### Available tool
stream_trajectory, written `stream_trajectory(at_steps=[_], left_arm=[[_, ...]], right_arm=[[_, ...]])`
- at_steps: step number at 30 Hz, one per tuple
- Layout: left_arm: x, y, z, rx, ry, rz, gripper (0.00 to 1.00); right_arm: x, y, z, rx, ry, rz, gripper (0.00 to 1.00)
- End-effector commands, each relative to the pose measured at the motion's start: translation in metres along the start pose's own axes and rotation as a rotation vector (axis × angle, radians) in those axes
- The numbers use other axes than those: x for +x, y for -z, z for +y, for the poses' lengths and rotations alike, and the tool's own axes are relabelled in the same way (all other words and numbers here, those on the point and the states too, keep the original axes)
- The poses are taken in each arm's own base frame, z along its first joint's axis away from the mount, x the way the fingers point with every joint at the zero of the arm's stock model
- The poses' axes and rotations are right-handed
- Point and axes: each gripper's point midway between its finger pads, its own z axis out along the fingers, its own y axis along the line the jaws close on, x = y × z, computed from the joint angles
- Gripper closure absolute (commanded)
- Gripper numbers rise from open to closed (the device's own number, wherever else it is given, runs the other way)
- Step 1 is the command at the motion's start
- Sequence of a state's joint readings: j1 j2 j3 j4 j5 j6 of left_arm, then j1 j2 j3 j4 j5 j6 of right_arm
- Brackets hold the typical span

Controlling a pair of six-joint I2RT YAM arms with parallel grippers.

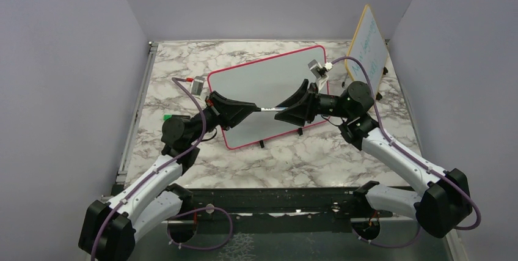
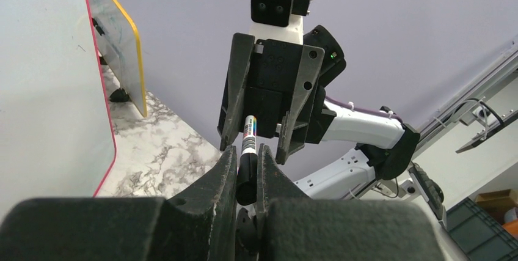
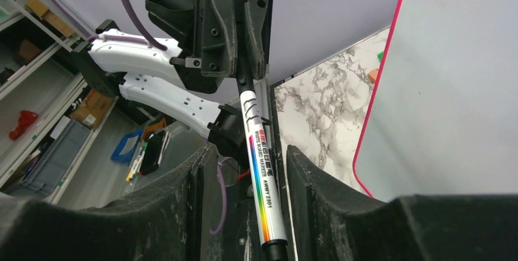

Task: Write a sentence on the whiteboard
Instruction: Open the whiteboard marker at the center of the board.

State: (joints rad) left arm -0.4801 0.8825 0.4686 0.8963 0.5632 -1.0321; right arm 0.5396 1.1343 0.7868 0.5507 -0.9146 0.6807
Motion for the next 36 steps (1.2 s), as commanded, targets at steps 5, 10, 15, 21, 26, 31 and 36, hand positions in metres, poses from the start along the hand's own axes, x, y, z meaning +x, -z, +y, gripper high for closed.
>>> stream_trajectory(at_steps=[5, 10, 15, 21, 26, 31, 36], left_arm=[[-0.004, -0.005, -0.02, 0.074, -0.003, 0.023, 1.0], [-0.003, -0.006, -0.018, 0.07, 0.009, 0.027, 1.0], [-0.003, -0.005, -0.018, 0.067, 0.01, 0.021, 1.0], [-0.005, -0.006, -0.019, 0.071, 0.011, 0.02, 1.0], [-0.003, -0.006, -0.018, 0.068, 0.02, 0.025, 1.0], [-0.002, -0.004, -0.017, 0.063, 0.032, 0.024, 1.0], [0.001, -0.002, -0.015, 0.053, 0.042, 0.02, 1.0]], right_arm=[[-0.012, -0.002, 0.019, -0.073, 0.043, -0.002, 0.55], [-0.014, -0.002, 0.022, -0.085, 0.046, -0.006, 0.58], [-0.013, -0.002, 0.023, -0.087, 0.045, -0.007, 0.64], [-0.012, -0.001, 0.024, -0.094, 0.044, 0.0, 0.74], [-0.012, -0.001, 0.025, -0.097, 0.046, -0.002, 0.76], [-0.014, 0.0, 0.028, -0.106, 0.043, -0.017, 0.77], [-0.016, 0.0, 0.029, -0.11, 0.039, -0.029, 0.76]])
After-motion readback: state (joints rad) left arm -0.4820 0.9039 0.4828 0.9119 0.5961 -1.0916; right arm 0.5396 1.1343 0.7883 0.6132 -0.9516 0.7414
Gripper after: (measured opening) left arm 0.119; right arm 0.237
